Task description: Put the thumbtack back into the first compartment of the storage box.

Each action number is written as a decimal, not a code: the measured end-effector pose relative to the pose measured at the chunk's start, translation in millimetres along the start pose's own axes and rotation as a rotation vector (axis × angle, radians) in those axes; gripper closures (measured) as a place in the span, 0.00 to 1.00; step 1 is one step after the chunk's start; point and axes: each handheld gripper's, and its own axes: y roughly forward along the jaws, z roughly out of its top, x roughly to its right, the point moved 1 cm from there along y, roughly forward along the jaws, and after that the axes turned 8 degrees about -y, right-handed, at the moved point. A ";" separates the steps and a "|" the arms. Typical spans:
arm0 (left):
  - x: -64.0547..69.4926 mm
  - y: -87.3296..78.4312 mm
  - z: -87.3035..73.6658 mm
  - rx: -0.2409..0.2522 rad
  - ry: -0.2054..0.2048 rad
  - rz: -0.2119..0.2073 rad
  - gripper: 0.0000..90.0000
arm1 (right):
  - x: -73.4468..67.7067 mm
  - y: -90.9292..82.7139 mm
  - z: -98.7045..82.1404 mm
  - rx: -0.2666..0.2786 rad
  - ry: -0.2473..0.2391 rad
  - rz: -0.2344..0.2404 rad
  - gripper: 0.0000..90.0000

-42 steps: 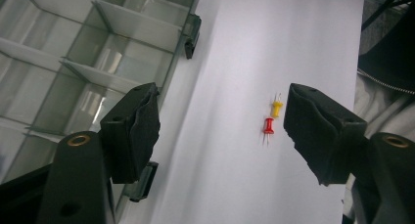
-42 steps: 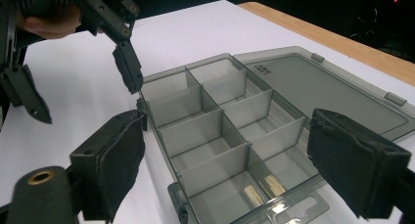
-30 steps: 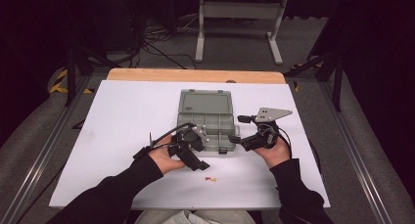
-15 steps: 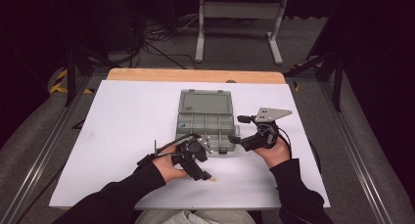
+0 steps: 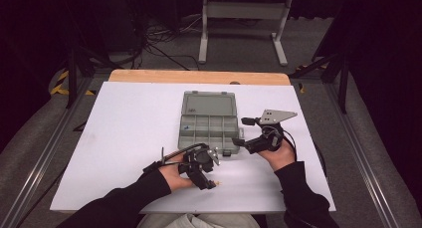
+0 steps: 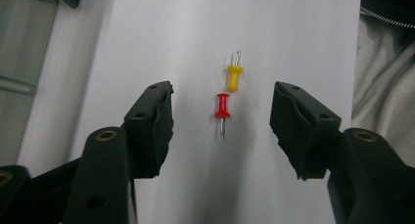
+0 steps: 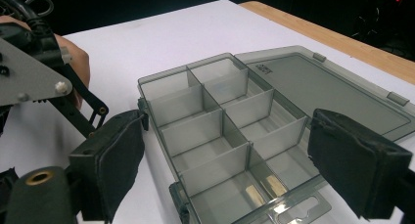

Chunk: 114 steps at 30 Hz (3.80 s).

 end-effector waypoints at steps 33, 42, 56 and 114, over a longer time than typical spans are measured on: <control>7.1 4.9 0.7 -0.049 0.052 0.067 0.92 | -0.4 0.8 -0.2 -0.008 -0.004 0.010 0.15; 4.8 -11.9 2.8 -0.028 0.041 0.044 0.92 | -0.5 0.8 0.0 -0.010 -0.006 0.007 0.15; -2.9 -40.1 6.3 0.011 0.030 0.046 0.92 | -0.2 0.8 -0.2 -0.007 -0.005 0.006 0.15; -87.3 -111.5 35.2 0.095 -0.160 0.211 0.92 | 0.7 2.1 -2.0 -0.008 -0.004 0.007 0.14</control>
